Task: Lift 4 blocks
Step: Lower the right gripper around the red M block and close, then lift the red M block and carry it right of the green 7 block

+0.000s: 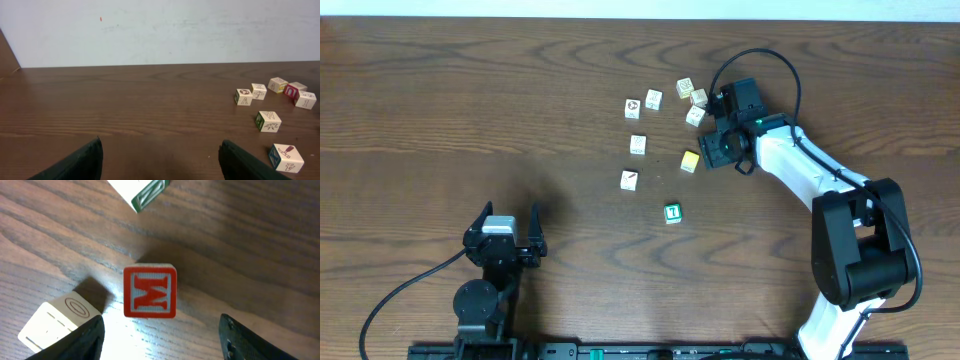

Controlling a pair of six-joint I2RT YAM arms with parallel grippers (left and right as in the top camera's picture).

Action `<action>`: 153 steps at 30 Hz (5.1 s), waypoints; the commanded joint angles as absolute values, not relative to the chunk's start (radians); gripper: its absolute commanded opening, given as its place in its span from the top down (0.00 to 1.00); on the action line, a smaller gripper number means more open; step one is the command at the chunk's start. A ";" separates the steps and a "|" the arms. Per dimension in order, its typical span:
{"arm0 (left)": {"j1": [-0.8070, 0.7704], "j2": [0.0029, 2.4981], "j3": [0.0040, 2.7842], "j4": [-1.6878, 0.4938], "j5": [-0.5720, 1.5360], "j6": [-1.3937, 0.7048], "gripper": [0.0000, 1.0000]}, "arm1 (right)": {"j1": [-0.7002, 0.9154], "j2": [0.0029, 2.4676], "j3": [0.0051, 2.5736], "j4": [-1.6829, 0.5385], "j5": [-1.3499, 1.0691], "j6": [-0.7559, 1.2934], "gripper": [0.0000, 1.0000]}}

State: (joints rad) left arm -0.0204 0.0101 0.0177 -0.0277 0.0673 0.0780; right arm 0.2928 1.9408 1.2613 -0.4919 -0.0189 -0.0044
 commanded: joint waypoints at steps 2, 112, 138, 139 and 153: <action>-0.014 0.005 0.004 -0.067 0.067 0.073 0.26 | 0.309 1.972 1.281 -0.461 -0.020 0.002 0.30; -0.014 0.005 0.004 -0.067 0.066 0.073 0.25 | 0.329 1.991 1.249 -0.358 0.025 0.055 0.61; -0.014 0.005 0.004 -0.067 0.067 0.073 0.26 | 0.329 1.991 1.249 -0.400 0.009 0.067 0.76; -0.014 0.005 0.004 -0.067 0.066 0.073 0.26 | 0.329 1.990 1.249 -0.400 0.010 0.067 0.77; -0.014 0.005 0.004 -0.067 0.066 0.073 0.26 | 0.329 1.759 1.251 -0.445 0.010 0.075 0.77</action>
